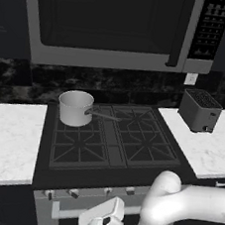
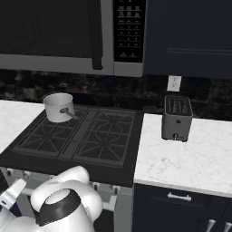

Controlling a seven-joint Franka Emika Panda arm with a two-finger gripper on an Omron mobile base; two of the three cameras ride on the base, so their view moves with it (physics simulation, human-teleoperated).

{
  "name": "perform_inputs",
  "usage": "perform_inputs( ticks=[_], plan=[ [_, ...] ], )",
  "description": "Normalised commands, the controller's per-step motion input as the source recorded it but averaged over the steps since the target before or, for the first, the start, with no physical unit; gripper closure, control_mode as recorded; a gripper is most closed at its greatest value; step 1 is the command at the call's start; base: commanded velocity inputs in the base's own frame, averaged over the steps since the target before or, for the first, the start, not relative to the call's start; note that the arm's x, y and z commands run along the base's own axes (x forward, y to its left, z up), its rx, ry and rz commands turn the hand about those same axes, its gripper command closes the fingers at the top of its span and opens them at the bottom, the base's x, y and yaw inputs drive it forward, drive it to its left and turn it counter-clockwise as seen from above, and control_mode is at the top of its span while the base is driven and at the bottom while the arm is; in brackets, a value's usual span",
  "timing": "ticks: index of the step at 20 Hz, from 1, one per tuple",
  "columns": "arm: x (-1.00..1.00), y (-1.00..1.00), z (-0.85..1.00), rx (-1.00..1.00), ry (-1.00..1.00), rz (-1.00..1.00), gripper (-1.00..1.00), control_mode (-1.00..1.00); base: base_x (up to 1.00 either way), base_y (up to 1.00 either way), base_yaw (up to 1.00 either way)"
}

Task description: Turn off the rear left burner of the stove.

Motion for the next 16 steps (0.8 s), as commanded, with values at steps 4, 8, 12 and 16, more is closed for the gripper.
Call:
perform_inputs(
  ticks=[4,8,12,16],
  plan=[
    [0.33,0.3,0.0,0.15,-0.02,0.0,-1.0,-1.0,0.0,0.0,0.0],
    [0.0,0.01,-0.01,0.0,0.0,0.0,-1.0,-1.0,0.0,0.0,0.0],
    [0.0,0.15,-0.22,-0.02,0.0,0.01,-1.0,-1.0,0.0,0.0,0.0],
    [0.0,0.16,-0.22,0.0,0.0,0.03,-1.0,-1.0,0.0,0.0,0.0]
  ],
)
